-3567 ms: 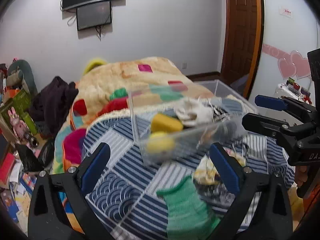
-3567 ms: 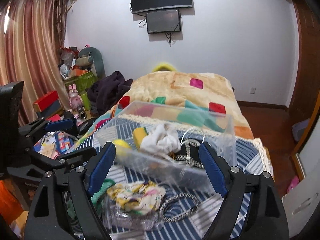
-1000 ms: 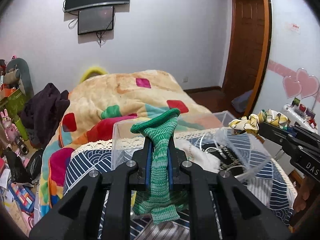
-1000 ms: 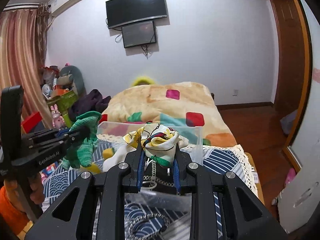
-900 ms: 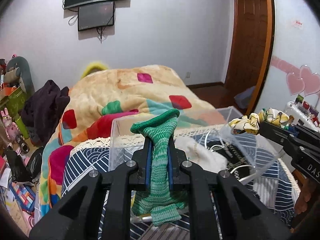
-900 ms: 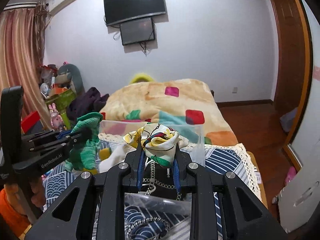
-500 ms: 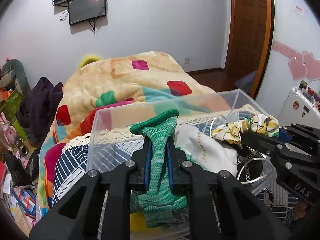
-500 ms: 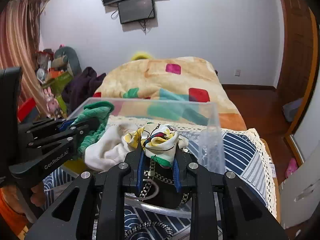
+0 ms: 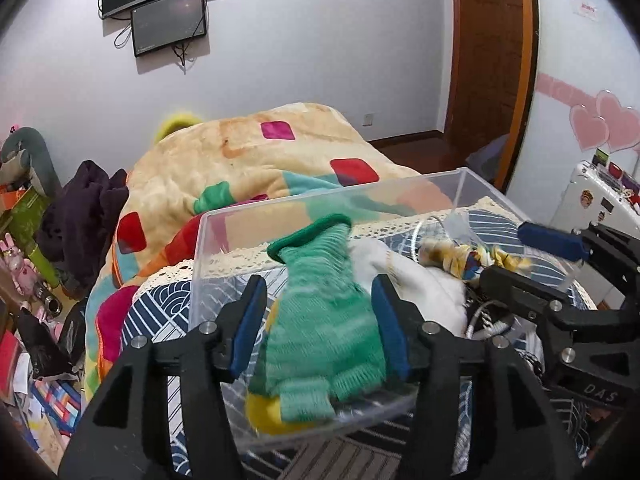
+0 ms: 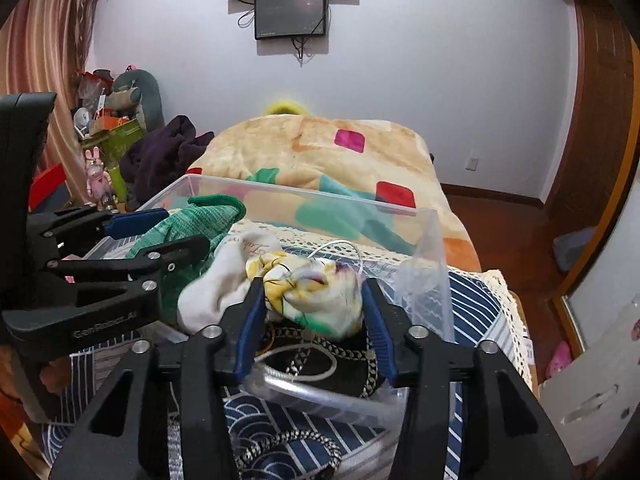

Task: Organize soft objects
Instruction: 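Drop the green glove into the box with the left tool while the right tool drops the scarf in, then grasp the bagged silver mesh scrubber with the left tool while the right tool grasps the braided cord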

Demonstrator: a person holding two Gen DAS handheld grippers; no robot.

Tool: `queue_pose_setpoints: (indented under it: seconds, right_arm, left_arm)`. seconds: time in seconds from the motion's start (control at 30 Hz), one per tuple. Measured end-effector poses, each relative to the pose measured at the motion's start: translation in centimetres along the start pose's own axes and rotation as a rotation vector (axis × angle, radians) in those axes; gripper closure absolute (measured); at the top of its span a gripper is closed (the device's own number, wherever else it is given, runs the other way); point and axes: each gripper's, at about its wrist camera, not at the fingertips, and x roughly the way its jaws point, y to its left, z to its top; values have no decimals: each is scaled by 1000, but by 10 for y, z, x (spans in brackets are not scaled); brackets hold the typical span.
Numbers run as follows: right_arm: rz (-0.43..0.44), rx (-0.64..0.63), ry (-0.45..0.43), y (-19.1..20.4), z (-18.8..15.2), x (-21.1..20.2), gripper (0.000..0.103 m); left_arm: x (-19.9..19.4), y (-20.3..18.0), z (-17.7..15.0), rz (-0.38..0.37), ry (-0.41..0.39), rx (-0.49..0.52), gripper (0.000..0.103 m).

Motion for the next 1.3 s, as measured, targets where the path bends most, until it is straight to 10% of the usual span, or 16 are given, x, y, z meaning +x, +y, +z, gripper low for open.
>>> queue_pose_setpoints:
  seconds: [0.1,0.57,1.2,1.3]
  right_arm:
    - [-22,35,-33,-6,-3,-7,32]
    - [-22,96,-86,-14,-16,-48,22]
    - [-7,106,78,-6,-72,-29,22]
    - [-2,120,94,-9,-77,-27,22]
  left_arm:
    - [-15,-5,-2,6,-24,33,46]
    - [-71,-15,-29,-117,-64,-1,22]
    - [-41,-58,-95,-258,145,28,22]
    - [-41,-64,-99,-266,145,46,36]
